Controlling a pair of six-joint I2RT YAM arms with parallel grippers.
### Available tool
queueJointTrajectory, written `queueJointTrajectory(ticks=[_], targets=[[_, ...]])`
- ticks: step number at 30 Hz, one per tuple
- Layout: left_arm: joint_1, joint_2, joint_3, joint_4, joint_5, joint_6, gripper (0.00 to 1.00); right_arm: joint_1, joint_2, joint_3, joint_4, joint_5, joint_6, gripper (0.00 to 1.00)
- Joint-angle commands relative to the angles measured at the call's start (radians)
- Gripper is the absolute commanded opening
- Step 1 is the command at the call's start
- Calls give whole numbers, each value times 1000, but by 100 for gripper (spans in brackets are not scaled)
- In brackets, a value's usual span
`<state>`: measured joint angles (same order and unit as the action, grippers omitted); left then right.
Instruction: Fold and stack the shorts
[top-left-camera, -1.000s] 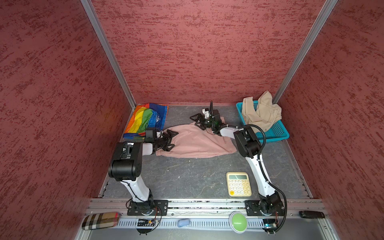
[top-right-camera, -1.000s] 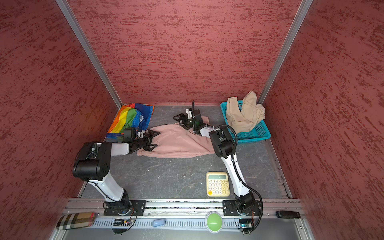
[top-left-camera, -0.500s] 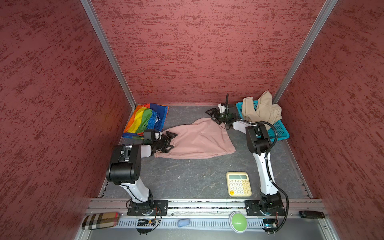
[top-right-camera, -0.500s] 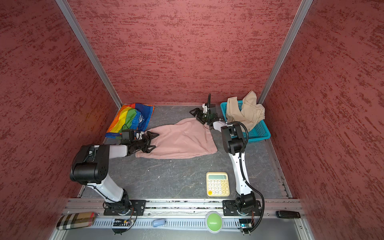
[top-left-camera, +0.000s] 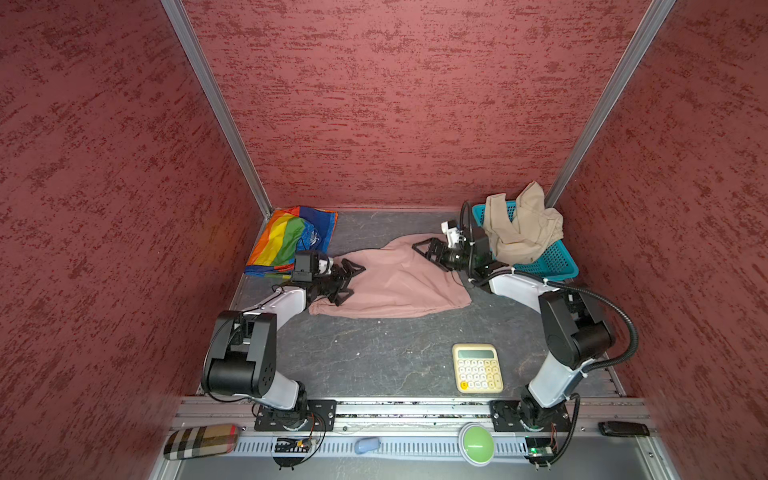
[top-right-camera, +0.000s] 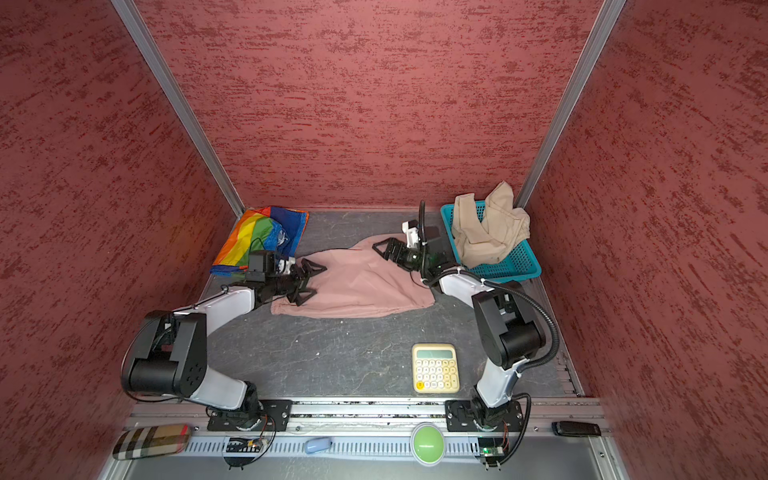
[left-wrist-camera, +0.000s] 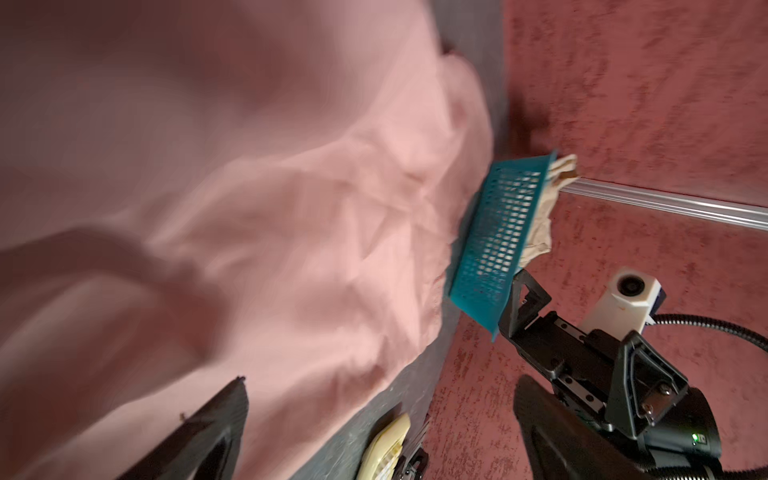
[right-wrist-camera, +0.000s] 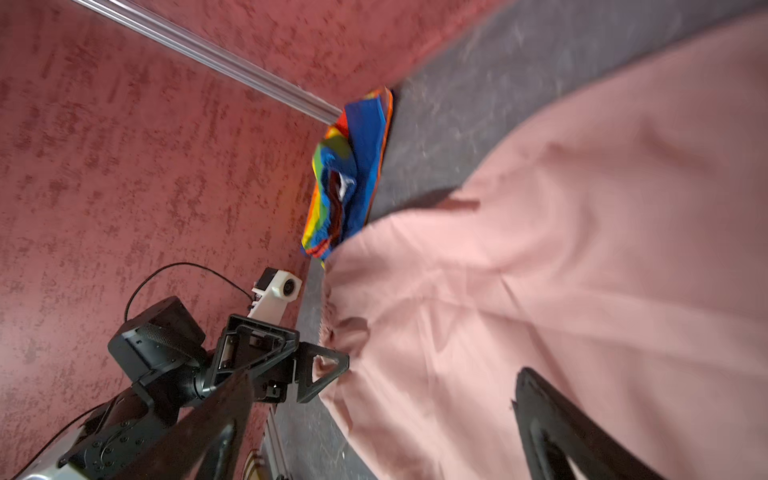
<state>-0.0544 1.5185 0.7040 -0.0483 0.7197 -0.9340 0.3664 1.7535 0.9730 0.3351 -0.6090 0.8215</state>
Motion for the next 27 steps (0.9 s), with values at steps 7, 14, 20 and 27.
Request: queueJointTrajectory(ticks=[7,14,20,27], targets=[[53,67,-60,-14,-6,106,99,-32,-27,-252,101,43,15,99],[29,121,-29,-35,-20,140,99,-72,-124,-399,25,91,-52,99],[51,-67,125,-294,-88,256,99,-98,-236,-368,-145,95,-151,99],[275,-80,278,-591,-177,457,99,-98,-279,-165,-423,156,-309,99]])
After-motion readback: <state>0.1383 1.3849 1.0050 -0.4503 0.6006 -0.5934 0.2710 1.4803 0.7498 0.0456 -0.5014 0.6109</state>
